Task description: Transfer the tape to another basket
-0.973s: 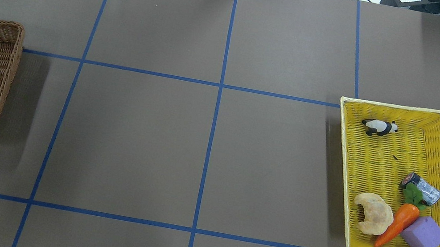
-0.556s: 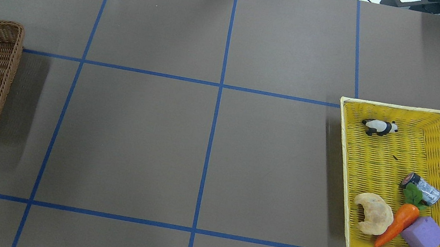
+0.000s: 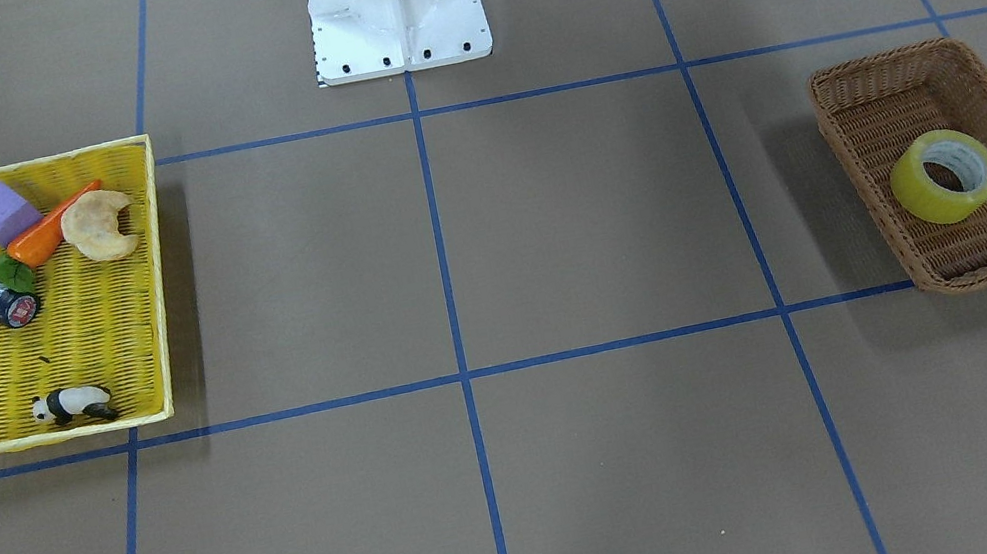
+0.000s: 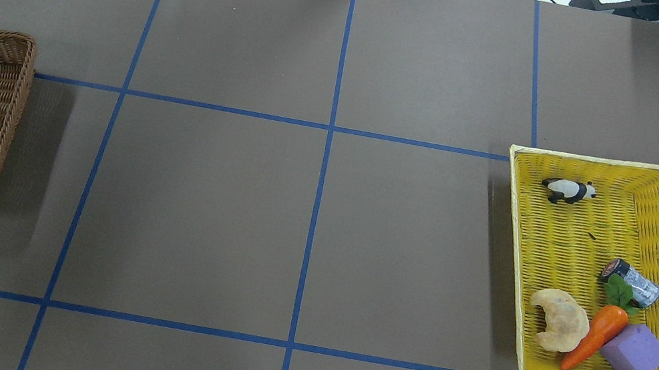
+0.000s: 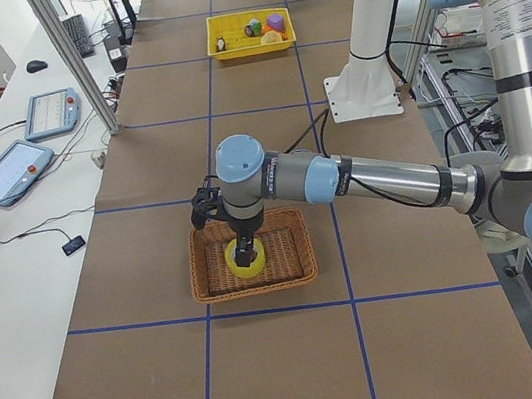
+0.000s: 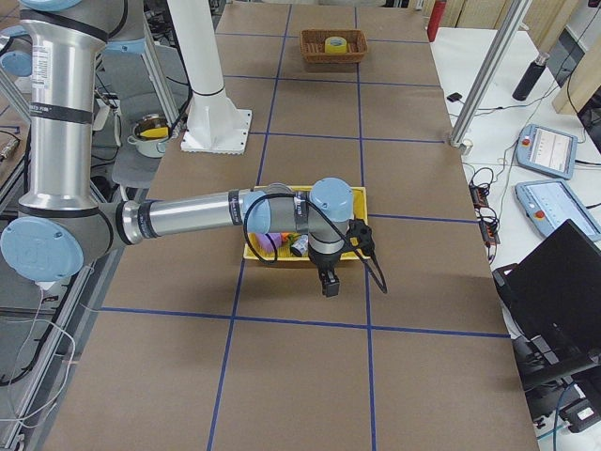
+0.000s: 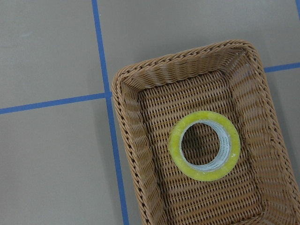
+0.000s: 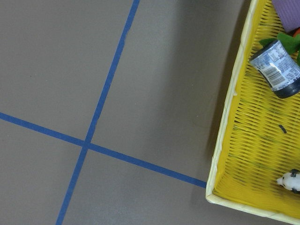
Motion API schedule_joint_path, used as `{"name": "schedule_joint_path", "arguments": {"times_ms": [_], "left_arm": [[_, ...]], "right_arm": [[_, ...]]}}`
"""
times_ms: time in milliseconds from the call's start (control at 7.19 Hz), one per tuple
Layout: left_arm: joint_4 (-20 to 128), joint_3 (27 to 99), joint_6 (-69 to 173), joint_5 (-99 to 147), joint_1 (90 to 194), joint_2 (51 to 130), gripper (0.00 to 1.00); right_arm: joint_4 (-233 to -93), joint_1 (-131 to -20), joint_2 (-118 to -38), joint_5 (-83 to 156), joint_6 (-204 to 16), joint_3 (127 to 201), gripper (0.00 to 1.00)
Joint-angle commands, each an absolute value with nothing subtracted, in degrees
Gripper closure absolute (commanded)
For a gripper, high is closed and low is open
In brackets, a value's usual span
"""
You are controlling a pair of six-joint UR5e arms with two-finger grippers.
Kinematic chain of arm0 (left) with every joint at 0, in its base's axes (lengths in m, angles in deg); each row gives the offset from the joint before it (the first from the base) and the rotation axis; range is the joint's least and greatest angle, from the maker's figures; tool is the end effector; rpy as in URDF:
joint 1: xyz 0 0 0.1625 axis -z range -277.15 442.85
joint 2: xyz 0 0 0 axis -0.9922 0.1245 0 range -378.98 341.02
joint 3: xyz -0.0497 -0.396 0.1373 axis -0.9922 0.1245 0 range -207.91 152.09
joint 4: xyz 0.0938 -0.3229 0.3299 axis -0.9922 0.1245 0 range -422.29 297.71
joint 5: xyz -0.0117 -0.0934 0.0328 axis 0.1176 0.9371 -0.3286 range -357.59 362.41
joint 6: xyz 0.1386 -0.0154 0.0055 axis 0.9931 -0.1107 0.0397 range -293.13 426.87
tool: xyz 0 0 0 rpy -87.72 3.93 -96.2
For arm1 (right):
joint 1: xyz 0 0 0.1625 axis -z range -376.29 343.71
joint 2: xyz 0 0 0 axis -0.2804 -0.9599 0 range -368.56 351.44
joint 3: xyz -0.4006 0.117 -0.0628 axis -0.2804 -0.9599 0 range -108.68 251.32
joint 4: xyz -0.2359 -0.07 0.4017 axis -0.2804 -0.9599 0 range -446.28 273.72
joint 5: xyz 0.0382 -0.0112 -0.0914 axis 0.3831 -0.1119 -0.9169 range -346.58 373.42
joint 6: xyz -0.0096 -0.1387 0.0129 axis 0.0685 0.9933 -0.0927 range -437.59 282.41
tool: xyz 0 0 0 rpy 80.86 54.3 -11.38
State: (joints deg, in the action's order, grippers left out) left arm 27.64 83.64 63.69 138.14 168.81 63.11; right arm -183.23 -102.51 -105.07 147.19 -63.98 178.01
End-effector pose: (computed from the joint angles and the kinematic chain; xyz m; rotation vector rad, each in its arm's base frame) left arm 0.0020 -0.5018 0.5452 0.1738 0.8069 0.1087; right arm 0.0036 -0.5034 0.5969 0.1193 -0.7594 -0.3101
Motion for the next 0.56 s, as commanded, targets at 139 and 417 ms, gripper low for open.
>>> {"name": "schedule_joint_path", "arguments": {"times_ms": [139,417], "left_arm": [[27.71,83.8,63.62,138.2,168.81,63.11,0.02],[27.71,83.62,63.7,138.2,168.81,63.11,0.02]], "right_arm": [[-183.23,-102.51,-105.07,147.02,-63.8,177.93,0.0],[-183.23,-102.51,-104.89,146.84,-63.79,177.76,0.0]]}}
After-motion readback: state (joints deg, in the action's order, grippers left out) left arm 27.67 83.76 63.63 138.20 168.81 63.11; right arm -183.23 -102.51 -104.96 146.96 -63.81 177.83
